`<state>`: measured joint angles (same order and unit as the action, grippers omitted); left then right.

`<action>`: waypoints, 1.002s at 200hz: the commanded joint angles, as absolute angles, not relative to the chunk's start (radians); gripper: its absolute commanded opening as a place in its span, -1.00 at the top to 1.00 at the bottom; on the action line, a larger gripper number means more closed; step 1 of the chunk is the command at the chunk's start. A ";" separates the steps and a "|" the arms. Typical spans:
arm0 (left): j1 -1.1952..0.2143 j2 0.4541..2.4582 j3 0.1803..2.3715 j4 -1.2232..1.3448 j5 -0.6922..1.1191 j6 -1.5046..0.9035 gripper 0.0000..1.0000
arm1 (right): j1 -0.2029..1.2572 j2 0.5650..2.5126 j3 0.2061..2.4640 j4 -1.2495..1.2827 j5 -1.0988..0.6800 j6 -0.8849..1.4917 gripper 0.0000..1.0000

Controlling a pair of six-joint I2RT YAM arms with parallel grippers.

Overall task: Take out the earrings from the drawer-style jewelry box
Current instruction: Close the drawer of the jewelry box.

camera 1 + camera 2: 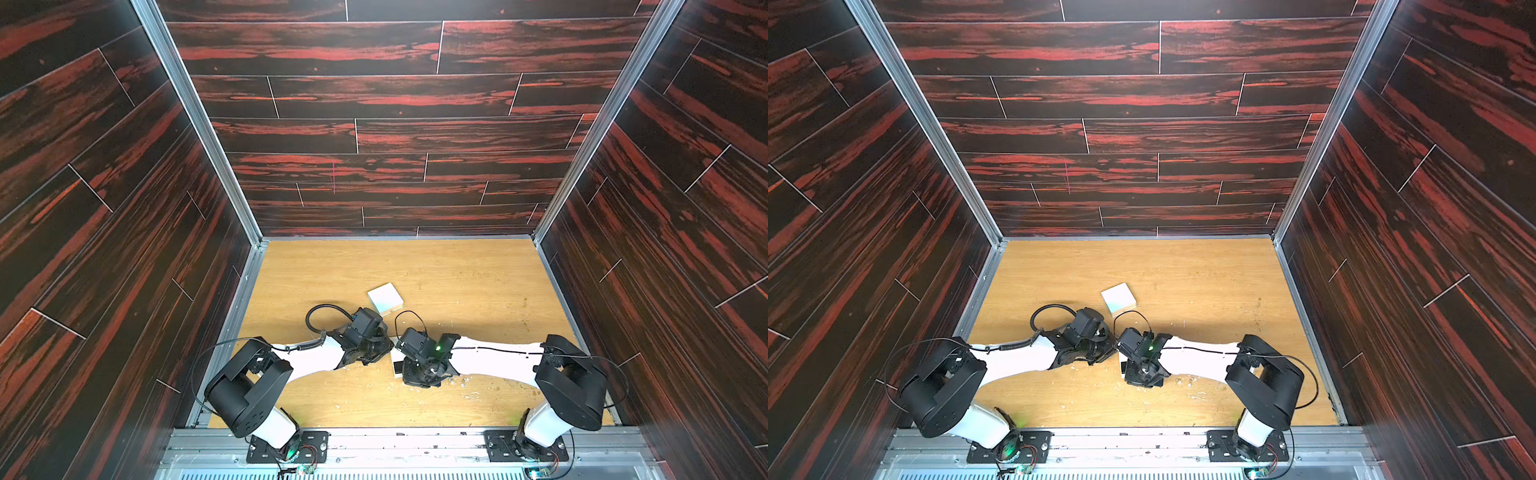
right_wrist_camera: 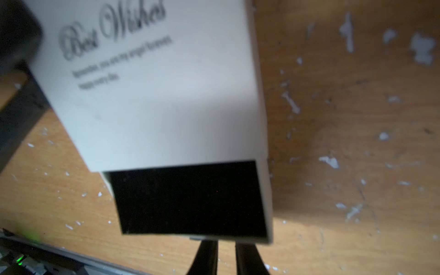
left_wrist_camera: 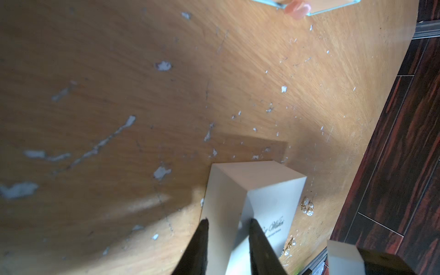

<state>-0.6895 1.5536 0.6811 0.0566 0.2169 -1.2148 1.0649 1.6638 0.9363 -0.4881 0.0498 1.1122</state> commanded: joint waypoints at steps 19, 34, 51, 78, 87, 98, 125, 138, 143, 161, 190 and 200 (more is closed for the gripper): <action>-0.693 1.589 0.670 -0.029 0.192 -1.197 0.37 | 1.065 1.680 0.956 -0.435 0.108 1.083 0.66; -0.694 1.590 0.670 -0.029 0.192 -1.198 0.37 | 1.062 1.681 0.962 -0.425 0.119 1.080 0.67; -0.695 1.588 0.668 -0.029 0.192 -1.197 0.37 | 1.052 1.687 0.966 -0.415 0.124 1.078 0.69; -0.695 1.587 0.668 -0.031 0.192 -1.196 0.37 | 1.038 1.702 0.982 -0.413 0.126 1.066 0.69; -0.694 1.585 0.668 -0.030 0.193 -1.195 0.37 | 1.032 1.708 0.988 -0.413 0.128 1.062 0.69; -0.694 1.585 0.668 -0.031 0.193 -1.195 0.37 | 1.026 1.717 0.995 -0.410 0.124 1.056 0.70; -0.695 1.585 0.669 -0.031 0.192 -1.196 0.37 | 1.014 1.733 1.015 -0.411 0.121 1.042 0.70; -0.694 1.585 0.669 -0.031 0.193 -1.196 0.37 | 1.009 1.736 1.021 -0.413 0.121 1.040 0.70; -0.695 1.585 0.670 -0.031 0.193 -1.195 0.37 | 1.008 1.737 1.022 -0.413 0.120 1.039 0.70; -0.694 1.586 0.671 -0.031 0.193 -1.195 0.37 | 1.001 1.741 1.028 -0.414 0.117 1.033 0.70; -0.695 1.588 0.676 -0.032 0.192 -1.195 0.37 | 0.996 1.745 1.035 -0.420 0.110 1.023 0.70; -0.695 1.587 0.679 -0.034 0.192 -1.194 0.37 | 0.996 1.740 1.032 -0.420 0.106 1.023 0.70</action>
<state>-0.6895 1.5539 0.6815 0.0593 0.2165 -1.2118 1.0073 1.7241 1.0080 -0.4320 0.0952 1.0382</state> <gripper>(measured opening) 0.315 0.149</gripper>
